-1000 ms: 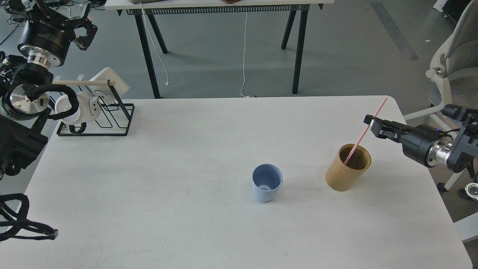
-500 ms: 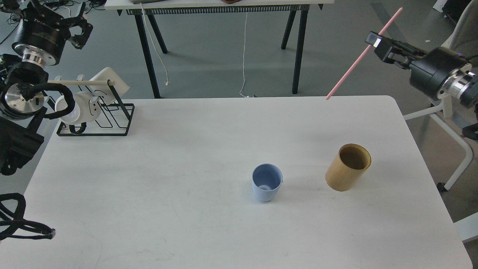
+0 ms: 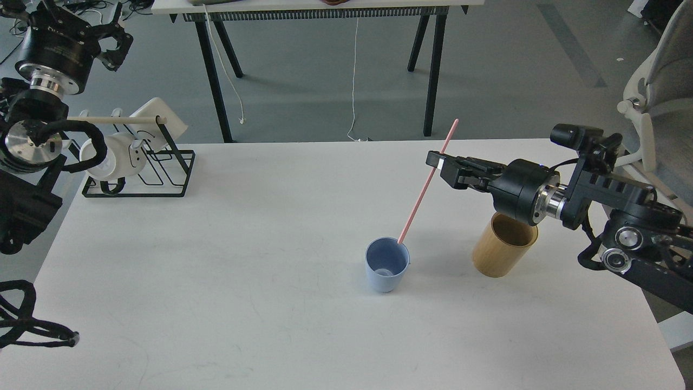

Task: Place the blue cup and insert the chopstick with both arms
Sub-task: 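Move the pink stick over the blue cup and lower it in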

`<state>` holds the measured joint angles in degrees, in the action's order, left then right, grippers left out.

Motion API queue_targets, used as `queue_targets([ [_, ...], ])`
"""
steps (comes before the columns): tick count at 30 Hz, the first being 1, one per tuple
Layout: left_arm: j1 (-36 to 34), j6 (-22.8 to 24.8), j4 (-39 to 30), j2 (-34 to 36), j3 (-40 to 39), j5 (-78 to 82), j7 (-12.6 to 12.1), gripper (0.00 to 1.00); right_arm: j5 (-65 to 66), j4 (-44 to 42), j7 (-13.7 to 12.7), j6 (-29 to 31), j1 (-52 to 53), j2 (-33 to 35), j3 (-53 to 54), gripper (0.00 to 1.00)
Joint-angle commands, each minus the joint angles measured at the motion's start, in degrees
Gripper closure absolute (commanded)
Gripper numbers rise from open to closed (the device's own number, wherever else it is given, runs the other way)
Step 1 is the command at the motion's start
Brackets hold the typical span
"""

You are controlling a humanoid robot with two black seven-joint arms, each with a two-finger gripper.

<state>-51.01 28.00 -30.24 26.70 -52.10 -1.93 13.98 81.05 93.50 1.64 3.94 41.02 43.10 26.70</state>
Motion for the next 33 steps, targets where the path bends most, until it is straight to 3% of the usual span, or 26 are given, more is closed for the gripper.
queue_targets([
  [1,0.03,0.00,0.01,-0.07,-0.02,0.00,-0.01,0.01,0.51,-0.33,0.11,0.02,0.11,-2.05,-1.74,0.99],
  [15,0.03,0.00,0.01,0.89,-0.02,0.00,-0.01,0.01,2.62,-6.75,0.11,-0.07,-0.42,-8.82,-2.97,0.98],
  [23,0.03,0.00,0.01,0.89,-0.02,-0.09,-0.01,0.01,2.71,-7.54,0.11,-0.07,-0.33,-9.87,-5.17,0.77],
  [30,0.03,0.00,0.01,0.89,-0.02,-0.09,-0.01,0.01,1.74,-7.01,0.46,-0.24,-0.24,-8.65,-3.77,0.50],
  [33,0.03,0.00,0.01,0.89,-0.02,-0.09,-0.01,0.01,1.48,-6.93,0.55,-0.24,-0.42,-7.76,-2.45,0.45],
])
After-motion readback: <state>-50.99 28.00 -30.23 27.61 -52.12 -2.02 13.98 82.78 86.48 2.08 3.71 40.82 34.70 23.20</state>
